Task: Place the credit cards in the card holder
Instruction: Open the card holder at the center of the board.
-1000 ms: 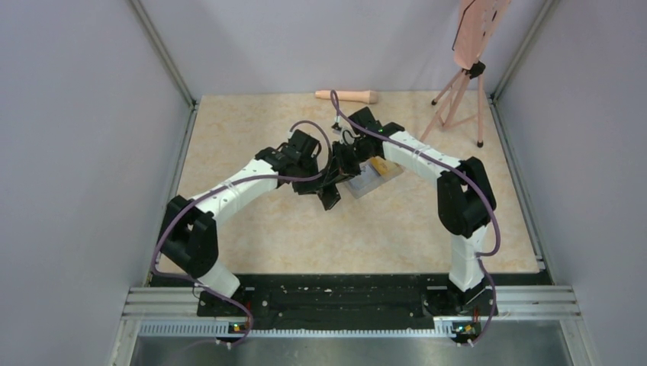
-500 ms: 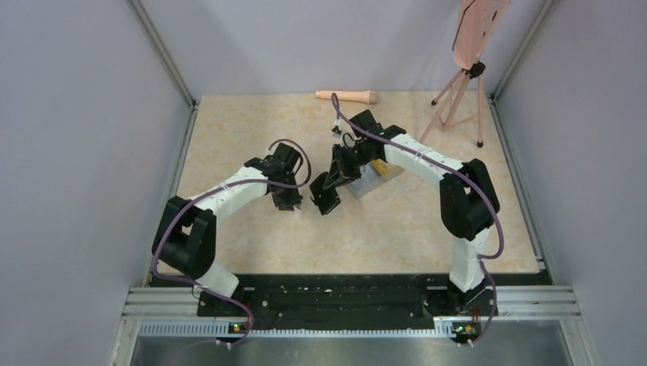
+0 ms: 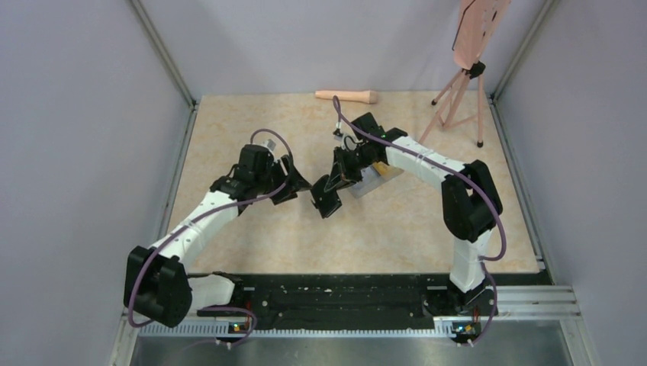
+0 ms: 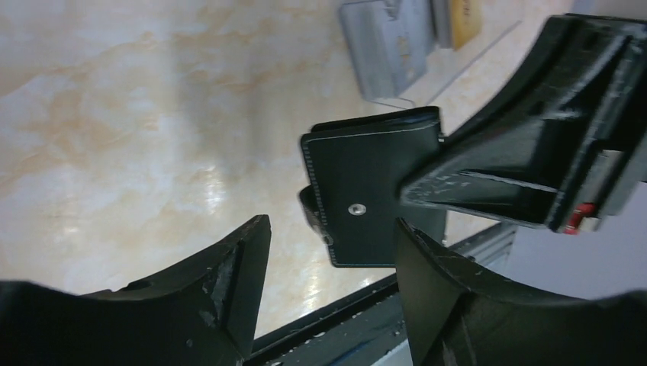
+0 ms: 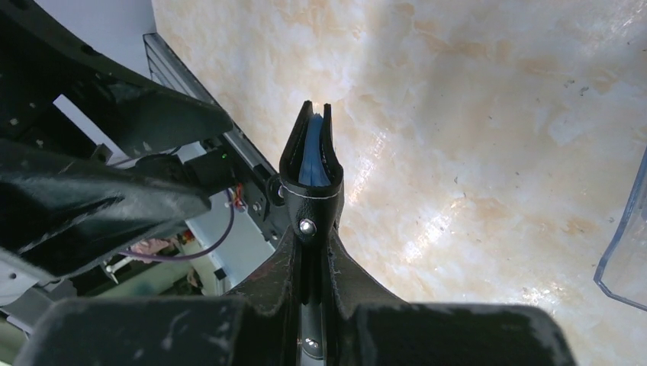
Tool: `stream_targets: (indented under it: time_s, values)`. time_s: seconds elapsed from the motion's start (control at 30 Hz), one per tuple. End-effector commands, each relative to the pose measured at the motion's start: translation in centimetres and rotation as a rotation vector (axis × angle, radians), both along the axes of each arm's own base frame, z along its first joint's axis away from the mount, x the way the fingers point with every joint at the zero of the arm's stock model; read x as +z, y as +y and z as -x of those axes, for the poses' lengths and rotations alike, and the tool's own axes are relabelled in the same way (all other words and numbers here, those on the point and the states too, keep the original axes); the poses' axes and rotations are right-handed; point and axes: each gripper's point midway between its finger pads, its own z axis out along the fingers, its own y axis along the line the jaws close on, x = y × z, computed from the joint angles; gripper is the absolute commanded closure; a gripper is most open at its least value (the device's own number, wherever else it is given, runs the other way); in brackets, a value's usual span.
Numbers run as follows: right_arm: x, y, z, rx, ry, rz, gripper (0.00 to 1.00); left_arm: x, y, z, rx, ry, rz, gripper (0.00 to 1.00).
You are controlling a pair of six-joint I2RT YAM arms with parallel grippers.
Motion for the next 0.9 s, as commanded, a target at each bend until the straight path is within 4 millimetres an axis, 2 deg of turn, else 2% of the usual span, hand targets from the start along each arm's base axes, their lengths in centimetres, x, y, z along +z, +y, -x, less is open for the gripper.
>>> stream_targets:
  time_s: [0.0, 0.23, 0.47, 0.7, 0.87]
  values:
    - [3.0, 0.2, 0.1, -0.003, -0.054, -0.061, 1.00, 2.7, -3.0, -0.8, -0.097, -0.066, 0.160, 0.35]
    - [2.8, 0.1, 0.1, -0.010, -0.052, -0.059, 1.00, -0.7, -3.3, 0.4, -0.148, 0.060, 0.020, 0.40]
    - [2.8, 0.2, 0.0, -0.015, -0.049, -0.061, 1.00, -2.9, -2.6, 1.7, -0.108, 0.123, 0.000, 0.53]
    - [2.9, 0.3, 0.0, -0.017, -0.050, -0.067, 1.00, -4.4, -2.8, 2.1, -0.090, 0.166, 0.026, 0.62]
    - [3.0, 0.3, 0.0, -0.018, -0.049, -0.067, 1.00, -4.5, -3.1, 1.7, -0.099, 0.160, 0.035, 0.72]
